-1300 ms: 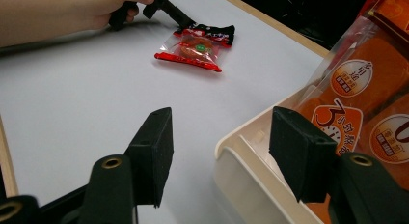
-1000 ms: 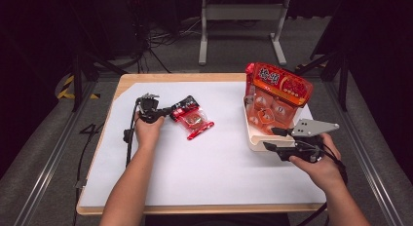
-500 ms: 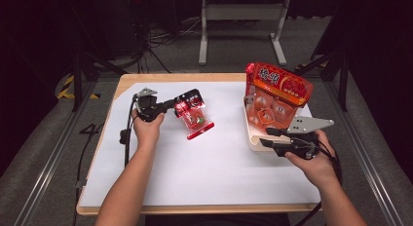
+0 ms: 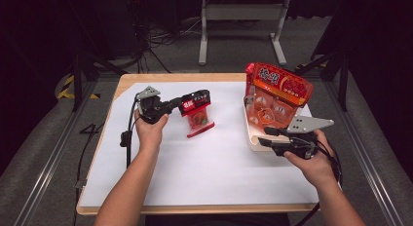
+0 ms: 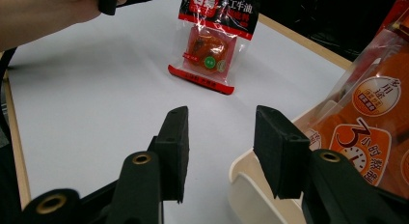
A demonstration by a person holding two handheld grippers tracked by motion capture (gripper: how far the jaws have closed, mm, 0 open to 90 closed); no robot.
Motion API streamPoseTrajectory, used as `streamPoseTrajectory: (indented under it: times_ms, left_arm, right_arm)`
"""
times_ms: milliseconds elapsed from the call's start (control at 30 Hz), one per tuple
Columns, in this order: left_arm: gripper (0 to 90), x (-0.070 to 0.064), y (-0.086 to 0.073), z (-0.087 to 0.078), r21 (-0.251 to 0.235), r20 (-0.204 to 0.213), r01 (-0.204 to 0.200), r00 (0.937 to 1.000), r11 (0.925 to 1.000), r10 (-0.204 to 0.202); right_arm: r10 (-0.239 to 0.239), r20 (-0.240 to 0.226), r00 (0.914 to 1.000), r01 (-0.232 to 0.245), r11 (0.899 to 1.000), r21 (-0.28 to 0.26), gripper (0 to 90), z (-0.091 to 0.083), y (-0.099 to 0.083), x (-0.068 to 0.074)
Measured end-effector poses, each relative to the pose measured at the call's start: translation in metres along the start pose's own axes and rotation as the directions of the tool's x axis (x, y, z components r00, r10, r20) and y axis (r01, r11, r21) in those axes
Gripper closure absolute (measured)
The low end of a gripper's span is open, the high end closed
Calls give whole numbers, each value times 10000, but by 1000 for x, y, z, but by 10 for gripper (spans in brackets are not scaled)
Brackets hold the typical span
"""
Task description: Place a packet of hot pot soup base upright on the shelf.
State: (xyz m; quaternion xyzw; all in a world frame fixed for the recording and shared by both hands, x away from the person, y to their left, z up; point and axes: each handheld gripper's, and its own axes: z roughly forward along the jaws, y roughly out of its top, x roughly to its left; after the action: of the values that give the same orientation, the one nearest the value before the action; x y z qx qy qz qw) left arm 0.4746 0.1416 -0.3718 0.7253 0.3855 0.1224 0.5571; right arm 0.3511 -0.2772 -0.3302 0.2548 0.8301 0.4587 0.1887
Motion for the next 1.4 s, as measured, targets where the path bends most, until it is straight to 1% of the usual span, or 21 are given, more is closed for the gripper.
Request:
streamPoseTrajectory:
  times_ms: [67, 233, 267, 300, 500, 600, 633, 733, 833, 933, 1000, 1067, 1100, 1133, 1167, 1200, 1233, 1300, 1333, 1367, 1400]
  left_arm:
    - [900, -7, 1, -1, -68, 208, -65, 9998, 10000, 67]
    - [900, -26, 7, -5, -213, 504, -711, 9961, 9972, 721]
    - [900, -29, 8, -6, -253, 555, -761, 9955, 9968, 775]
    - [900, -34, 10, -7, -297, 669, -869, 9938, 9958, 887]
    - [900, -54, 17, -13, -341, 863, -1516, 9843, 9879, 1540]
    - [900, -62, 19, -18, -448, 1092, -1677, 9791, 9848, 1717]
    - [900, -65, 20, -19, -457, 1199, -1642, 9784, 9854, 1686]
    - [900, -73, 22, -23, -494, 1456, -1803, 9718, 9824, 1857]
    - [900, -85, 25, -26, -579, 1756, -2062, 9611, 9768, 2133]
    - [900, -101, 28, -29, -698, 2070, -2346, 9474, 9696, 2441]
    - [900, -110, 30, -30, -716, 2173, -2654, 9367, 9615, 2747]
    - [900, -120, 32, -32, -759, 2384, -2814, 9264, 9566, 2915]
    - [900, -125, 32, -33, -801, 2505, -2872, 9211, 9545, 2982]
    - [900, -127, 33, -33, -842, 2596, -2880, 9179, 9539, 3000]
    - [900, -131, 33, -34, -877, 2709, -2961, 9117, 9511, 3088]
    - [900, -134, 33, -35, -888, 2787, -2991, 9083, 9501, 3120]
    - [900, -138, 34, -36, -923, 2886, -3122, 9004, 9455, 3255]
    - [900, -142, 34, -37, -955, 3029, -3201, 8926, 9426, 3338]
    - [900, -144, 34, -37, -976, 3101, -3141, 8920, 9444, 3287]
    - [900, -146, 34, -37, -1029, 3219, -3132, 8876, 9441, 3295]
    - [900, -148, 34, -37, -1050, 3317, -3141, 8834, 9436, 3310]
  right_arm:
    - [-14, -2, 10000, 14, 10000, -10, 572, 0, 0, 0]
    - [-13, -14, 10000, 13, 10000, 21, 573, 2, 0, 0]
    - [6, -10, 10000, -6, 10000, 40, 573, 2, -1, 0]
    - [20, -22, 10000, -20, 10000, 30, 574, 3, -1, 0]
    - [-16, -28, 10000, 16, 10000, -44, 566, 6, 2, 2]
    - [-21, -16, 10000, 20, 9999, -152, 544, 8, 3, 2]
    - [-45, -16, 10000, 44, 9997, -242, 522, 10, 4, 2]
    - [-165, 8, 9999, 165, 9985, -516, 494, 13, 7, 0]
    - [-207, -35, 9998, 204, 9974, -697, 480, 16, 10, -3]
    - [-199, -301, 9993, 171, 9957, -905, 480, 19, 14, -8]
    - [-193, -377, 9991, 154, 9948, -1010, 480, 20, 15, -10]
    - [-201, -429, 9989, 152, 9937, -1114, 480, 21, 17, -12]
    - [-214, -457, 9987, 160, 9931, -1158, 480, 21, 18, -12]
    - [-197, -531, 9984, 131, 9923, -1230, 478, 21, 19, -13]
    - [-175, -585, 9981, 100, 9921, -1253, 472, 21, 19, -14]
    - [-183, -646, 9977, 98, 9914, -1304, 465, 21, 20, -14]
    - [-207, -679, 9975, 113, 9906, -1363, 453, 21, 20, -15]
    - [-266, -954, 9951, 126, 9894, -1448, 446, 22, 21, -16]
    - [-277, -1126, 9933, 108, 9890, -1478, 446, 22, 22, -16]
    - [-330, -1315, 9908, 127, 9882, -1525, 456, 22, 22, -16]
    - [-452, -1582, 9864, 205, 9879, -1540, 511, 23, 22, -15]
